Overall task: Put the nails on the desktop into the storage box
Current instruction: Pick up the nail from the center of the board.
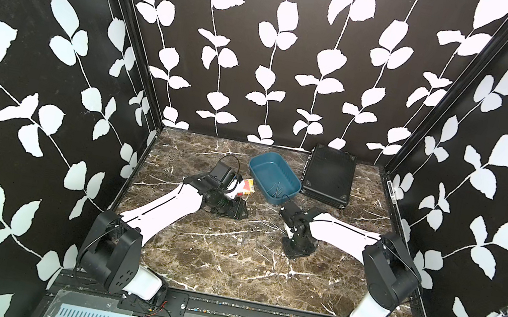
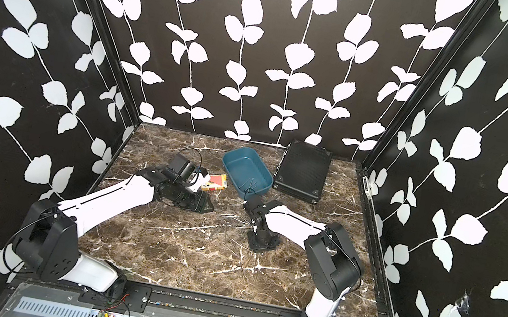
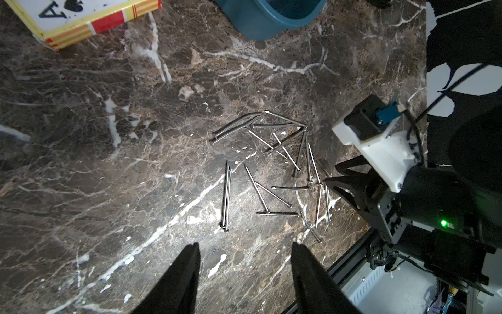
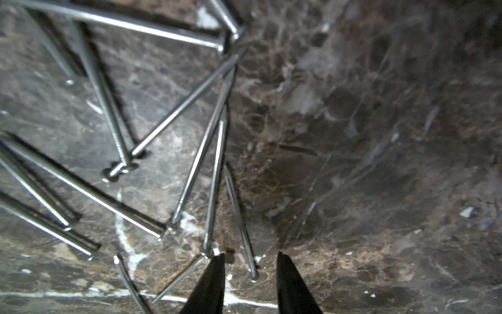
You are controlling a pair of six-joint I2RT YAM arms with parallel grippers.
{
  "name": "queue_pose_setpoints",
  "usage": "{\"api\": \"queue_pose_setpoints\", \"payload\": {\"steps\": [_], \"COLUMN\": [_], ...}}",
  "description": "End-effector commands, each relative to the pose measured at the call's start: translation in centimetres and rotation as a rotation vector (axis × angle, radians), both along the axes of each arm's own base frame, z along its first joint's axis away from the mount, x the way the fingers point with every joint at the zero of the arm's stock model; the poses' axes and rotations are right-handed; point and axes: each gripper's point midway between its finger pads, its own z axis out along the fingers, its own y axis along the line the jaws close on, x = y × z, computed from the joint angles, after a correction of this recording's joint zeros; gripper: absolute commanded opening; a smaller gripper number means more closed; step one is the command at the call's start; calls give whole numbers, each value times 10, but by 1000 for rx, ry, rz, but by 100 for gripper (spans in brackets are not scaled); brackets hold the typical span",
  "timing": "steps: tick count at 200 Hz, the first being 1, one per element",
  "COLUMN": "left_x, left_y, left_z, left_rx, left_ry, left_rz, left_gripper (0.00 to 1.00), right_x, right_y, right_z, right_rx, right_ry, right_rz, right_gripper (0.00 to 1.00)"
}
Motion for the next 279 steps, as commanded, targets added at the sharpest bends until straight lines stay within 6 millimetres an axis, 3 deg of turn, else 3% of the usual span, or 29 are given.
{"api": "queue_pose_setpoints", "payload": {"steps": [1,46,77,111,130,150,207,253,279], "left_x": [-1,-4,-4,-2,0,3,16,25,31], "left_y": [1,3,4,2,1,-1,-15,-27,-34], "left_z": [5,7,7,8,9,11,13,20,33], "left_rx": [-6,-1,6,1,1,-3,-58,-114,-174], "left_ry": [-2,-4,-6,-9,-10,-14,-20,-34,-58], "left_rz": [-7,-13,-19,-20,-24,-26,-19,-26,-16], "left_gripper": [56,56,56,56,56,56,56,56,57], "right_x": [1,1,5,14,21,26,37,52,74], "right_y": [4,-3,-5,-6,-7,-10,-16,-4,2], "right_z": [-5,-20,-24,-23,-21,-16,23,63,116], "right_rx": [-20,-73,-86,-82,-73,-64,65,251,439], "right_ry": [-2,11,0,-10,-15,-15,-65,-113,-214], "right_rz": [13,34,37,34,24,13,-80,-169,-260], "right_gripper": [34,31,15,12,2,0,0,0,0]}}
